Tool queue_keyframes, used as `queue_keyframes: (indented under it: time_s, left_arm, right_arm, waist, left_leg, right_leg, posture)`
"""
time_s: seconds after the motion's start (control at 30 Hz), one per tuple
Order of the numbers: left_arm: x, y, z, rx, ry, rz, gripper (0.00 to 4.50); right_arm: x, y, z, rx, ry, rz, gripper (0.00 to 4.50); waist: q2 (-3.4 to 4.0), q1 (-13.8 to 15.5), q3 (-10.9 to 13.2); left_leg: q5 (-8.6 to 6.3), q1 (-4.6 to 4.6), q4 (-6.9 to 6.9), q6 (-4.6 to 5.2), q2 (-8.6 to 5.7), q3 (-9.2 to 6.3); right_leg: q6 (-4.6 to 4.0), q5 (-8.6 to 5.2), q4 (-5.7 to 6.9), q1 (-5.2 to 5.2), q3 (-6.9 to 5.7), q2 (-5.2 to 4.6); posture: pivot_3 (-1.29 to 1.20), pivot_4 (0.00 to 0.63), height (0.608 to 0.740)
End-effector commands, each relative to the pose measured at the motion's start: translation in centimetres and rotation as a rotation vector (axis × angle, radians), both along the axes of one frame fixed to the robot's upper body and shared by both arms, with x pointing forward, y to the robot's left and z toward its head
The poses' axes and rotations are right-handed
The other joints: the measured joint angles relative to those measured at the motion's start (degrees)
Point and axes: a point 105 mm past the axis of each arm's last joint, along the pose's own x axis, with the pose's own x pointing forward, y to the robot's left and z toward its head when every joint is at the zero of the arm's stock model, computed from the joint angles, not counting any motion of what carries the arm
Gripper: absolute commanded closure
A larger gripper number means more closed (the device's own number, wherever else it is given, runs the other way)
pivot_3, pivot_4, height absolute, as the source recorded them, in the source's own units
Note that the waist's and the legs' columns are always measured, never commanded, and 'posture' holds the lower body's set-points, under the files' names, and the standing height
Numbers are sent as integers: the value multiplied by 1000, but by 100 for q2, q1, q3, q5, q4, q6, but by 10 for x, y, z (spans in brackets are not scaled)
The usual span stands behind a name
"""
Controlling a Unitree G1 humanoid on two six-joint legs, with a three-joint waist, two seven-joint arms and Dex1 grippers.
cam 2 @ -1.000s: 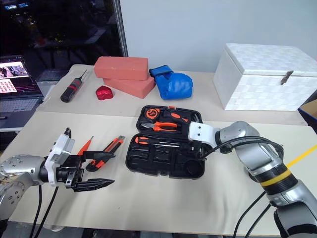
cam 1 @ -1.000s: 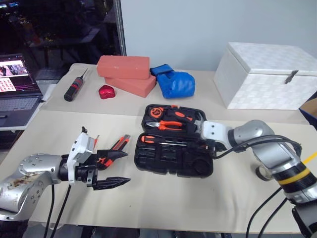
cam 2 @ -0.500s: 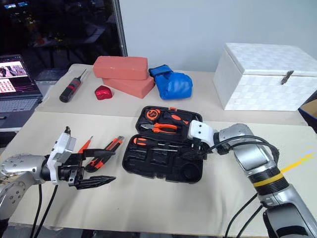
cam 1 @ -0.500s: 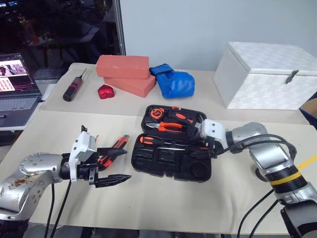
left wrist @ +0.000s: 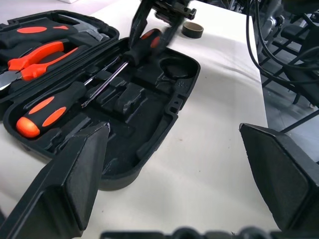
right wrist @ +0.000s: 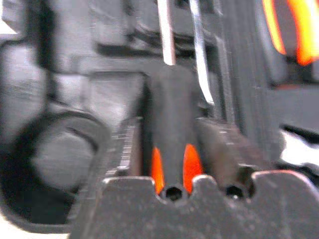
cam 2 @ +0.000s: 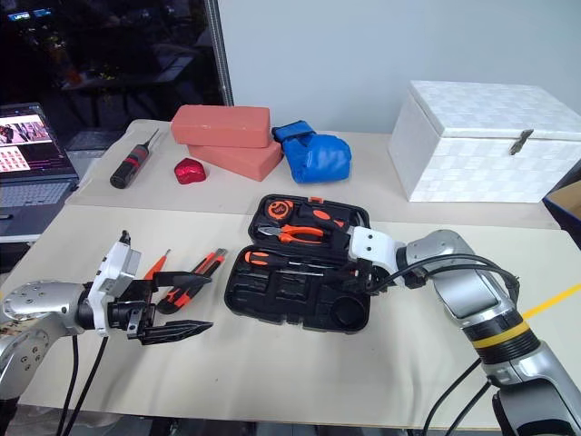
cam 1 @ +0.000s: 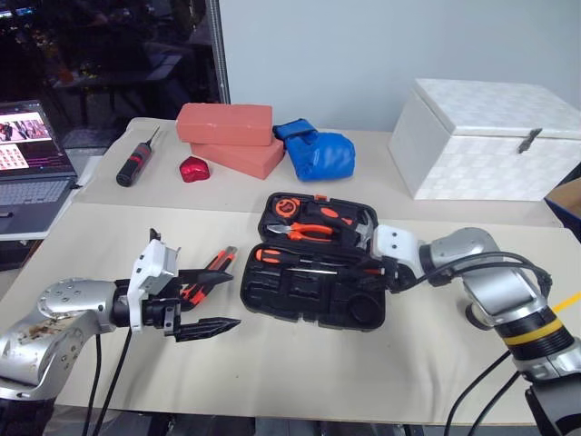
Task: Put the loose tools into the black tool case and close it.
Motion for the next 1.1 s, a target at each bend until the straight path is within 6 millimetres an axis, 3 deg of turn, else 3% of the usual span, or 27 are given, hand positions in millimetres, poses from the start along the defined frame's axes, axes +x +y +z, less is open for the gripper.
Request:
queue_keyframes:
  time_s: [0.03, 0.23, 0.5, 0.57, 0.67, 0.87, 1.0, 1.1]
  left_arm:
    - [-3, -1, 4, 17, -36, -15, 16]
    - [-4, -1, 2, 19, -30, -15, 16]
    - [-4, -1, 2, 26, -29, -19, 16]
    - [-4, -1, 2, 28, -28, -19, 16]
    - [-3, 0, 2, 30, -27, -18, 16]
    - [-2, 1, 1, 31, -27, -15, 16]
    - [1, 4, -1, 32, -30, 3, 16]
    - [3, 8, -2, 32, -32, 26, 16]
  right_arm:
    - [2, 5, 12, 17, -34, 8, 3422]
    - [2, 16, 10, 67, -12, -15, 3423]
    - [-6, 4, -14, 13, 68, -19, 3423]
    - [-8, 2, -12, 17, 68, 1, 2423]
    - [-8, -2, -2, 14, 10, 30, 1510]
    - [-8, -3, 33, 223, -3, 27, 1510]
    - [-6, 4, 46, 459, -7, -52, 2579]
    - [-7, 10, 32, 493, -31, -118, 3611]
  waist:
    - [0, 0, 0]
    - [1, -15, 0]
    - [0, -26, 0]
    - [0, -10, 0]
    - [0, 10, 0]
    - [0, 36, 0]
    - [0, 20, 0]
    - [0, 36, 0]
  left_leg:
    - [0, -1, 0, 0, 0, 0]
    - [0, -4, 0, 0, 1, 0]
    - [0, -3, 0, 0, 0, 0]
    - [0, -3, 0, 0, 0, 0]
    - [0, -5, -1, 0, 0, 0]
    - [-1, -8, -3, 0, -1, 0]
    - [0, -2, -2, 0, 0, 0]
    - [0, -1, -2, 0, 1, -2]
  right_leg:
    - [0, 0, -1, 0, 0, -1]
    - [1, 0, 1, -3, 0, 1]
    - [2, 0, 0, -2, 0, 0]
    - [1, 0, 0, -1, 0, -1]
    - [5, -3, -2, -1, -1, -1]
    - [11, -6, -2, -4, 0, -1]
    - [6, -2, 2, 1, 1, 1]
    - [5, -2, 3, 1, 0, 3]
  posture:
    - [0, 150, 740]
    - [0, 150, 740]
    - [0, 150, 740]
    - [0, 150, 740]
    - [0, 150, 740]
    - [0, 150, 740]
    - [0, 150, 740]
    - [0, 150, 740]
